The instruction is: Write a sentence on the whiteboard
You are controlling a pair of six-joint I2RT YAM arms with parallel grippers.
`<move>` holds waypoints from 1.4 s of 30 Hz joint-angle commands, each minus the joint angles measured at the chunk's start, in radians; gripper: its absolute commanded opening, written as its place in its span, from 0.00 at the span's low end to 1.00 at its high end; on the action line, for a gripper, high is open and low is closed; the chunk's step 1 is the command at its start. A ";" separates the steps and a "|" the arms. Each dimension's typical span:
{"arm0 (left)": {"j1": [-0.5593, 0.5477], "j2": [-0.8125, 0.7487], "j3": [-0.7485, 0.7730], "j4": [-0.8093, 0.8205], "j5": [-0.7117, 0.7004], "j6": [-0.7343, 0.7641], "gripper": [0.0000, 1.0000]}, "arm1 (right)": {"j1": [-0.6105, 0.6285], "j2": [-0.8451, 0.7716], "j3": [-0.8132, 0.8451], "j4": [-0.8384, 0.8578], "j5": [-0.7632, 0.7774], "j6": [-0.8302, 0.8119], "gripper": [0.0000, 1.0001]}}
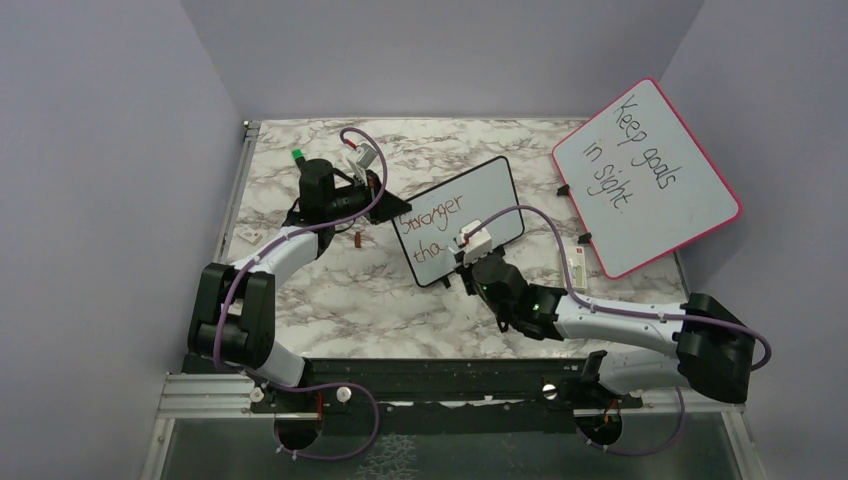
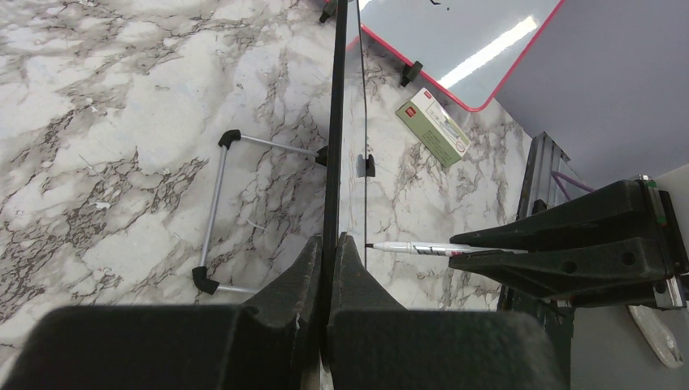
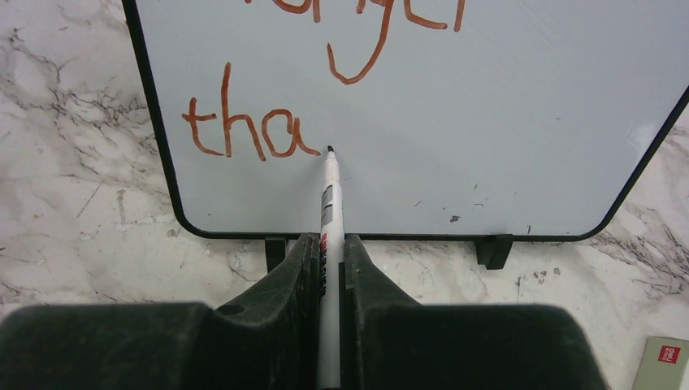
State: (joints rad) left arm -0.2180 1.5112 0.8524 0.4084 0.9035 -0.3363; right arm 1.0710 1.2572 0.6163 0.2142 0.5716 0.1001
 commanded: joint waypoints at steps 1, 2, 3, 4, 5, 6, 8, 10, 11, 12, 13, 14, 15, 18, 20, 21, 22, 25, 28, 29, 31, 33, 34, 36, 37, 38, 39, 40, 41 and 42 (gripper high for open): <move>-0.007 0.036 -0.008 -0.105 -0.091 0.040 0.00 | -0.007 -0.012 0.005 0.053 0.001 -0.019 0.01; -0.008 0.035 -0.010 -0.105 -0.092 0.040 0.00 | -0.009 -0.010 0.008 0.061 -0.001 -0.023 0.01; -0.008 0.035 -0.010 -0.106 -0.091 0.040 0.00 | -0.011 -0.005 0.011 0.068 -0.005 -0.028 0.01; -0.007 0.035 -0.010 -0.106 -0.092 0.040 0.00 | -0.012 -0.001 0.016 0.073 -0.008 -0.029 0.01; -0.007 0.036 -0.010 -0.106 -0.090 0.040 0.00 | -0.014 0.005 0.019 0.079 -0.010 -0.032 0.01; -0.007 0.036 -0.010 -0.106 -0.090 0.039 0.00 | -0.014 0.009 0.020 0.087 -0.011 -0.034 0.01; -0.007 0.037 -0.010 -0.106 -0.091 0.042 0.00 | -0.017 0.015 0.022 0.099 -0.014 -0.037 0.01; -0.007 0.037 -0.011 -0.106 -0.090 0.043 0.00 | -0.018 0.022 0.030 0.104 -0.021 -0.041 0.01; -0.007 0.037 -0.010 -0.106 -0.090 0.043 0.00 | -0.017 0.027 0.034 0.106 -0.022 -0.042 0.01; -0.007 0.038 -0.011 -0.106 -0.090 0.043 0.00 | -0.017 0.029 0.035 0.110 -0.023 -0.043 0.01; -0.008 0.037 -0.011 -0.106 -0.090 0.043 0.00 | -0.017 0.028 0.038 0.113 -0.025 -0.047 0.01; -0.008 0.038 -0.012 -0.106 -0.090 0.044 0.00 | -0.017 0.030 0.039 0.116 -0.026 -0.049 0.01; -0.008 0.038 -0.011 -0.106 -0.091 0.045 0.00 | -0.018 0.032 0.041 0.118 -0.027 -0.049 0.01; -0.008 0.039 -0.011 -0.107 -0.091 0.045 0.00 | -0.020 0.034 0.044 0.124 -0.027 -0.050 0.01; -0.007 0.038 -0.012 -0.106 -0.090 0.045 0.00 | -0.021 0.037 0.045 0.127 -0.030 -0.051 0.01; -0.007 0.039 -0.012 -0.106 -0.091 0.045 0.00 | -0.022 0.040 0.047 0.125 -0.030 -0.051 0.01; -0.008 0.038 -0.011 -0.106 -0.091 0.044 0.00 | -0.022 0.043 0.049 0.121 -0.030 -0.051 0.01; -0.008 0.036 -0.011 -0.107 -0.091 0.043 0.00 | -0.024 0.045 0.048 0.110 -0.029 -0.046 0.01; -0.008 0.034 -0.013 -0.108 -0.091 0.043 0.00 | -0.025 0.042 0.044 0.080 -0.021 -0.033 0.01; -0.007 0.034 -0.013 -0.108 -0.091 0.043 0.00 | -0.025 0.040 0.039 0.067 -0.019 -0.027 0.01; -0.007 0.034 -0.013 -0.108 -0.091 0.043 0.00 | -0.025 0.033 0.029 0.045 -0.018 -0.012 0.01; -0.008 0.035 -0.013 -0.108 -0.090 0.043 0.00 | -0.025 0.027 0.020 0.022 -0.018 0.001 0.01; -0.008 0.036 -0.013 -0.108 -0.091 0.043 0.00 | -0.025 0.025 0.015 0.011 -0.019 0.009 0.01; -0.007 0.034 -0.012 -0.107 -0.090 0.043 0.00 | -0.025 0.018 0.005 -0.007 -0.022 0.021 0.01; -0.008 0.034 -0.011 -0.108 -0.090 0.043 0.00 | -0.025 0.016 0.001 -0.015 -0.024 0.026 0.01; -0.008 0.034 -0.012 -0.108 -0.091 0.043 0.00 | -0.025 0.015 -0.001 -0.022 -0.027 0.031 0.01; -0.008 0.034 -0.011 -0.108 -0.091 0.043 0.00 | -0.025 0.013 -0.004 -0.030 -0.028 0.035 0.01; -0.008 0.034 -0.011 -0.108 -0.091 0.043 0.00 | -0.026 0.013 -0.006 -0.033 -0.030 0.038 0.01; -0.007 0.034 -0.012 -0.108 -0.091 0.043 0.00 | -0.026 0.013 -0.007 -0.038 -0.035 0.041 0.01; -0.007 0.034 -0.013 -0.108 -0.092 0.043 0.00 | -0.025 0.015 -0.008 -0.042 -0.038 0.043 0.01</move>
State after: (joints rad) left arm -0.2180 1.5112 0.8528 0.4042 0.9031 -0.3359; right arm 1.0515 1.2804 0.6323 0.2329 0.5533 0.1123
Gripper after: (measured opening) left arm 0.026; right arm 0.165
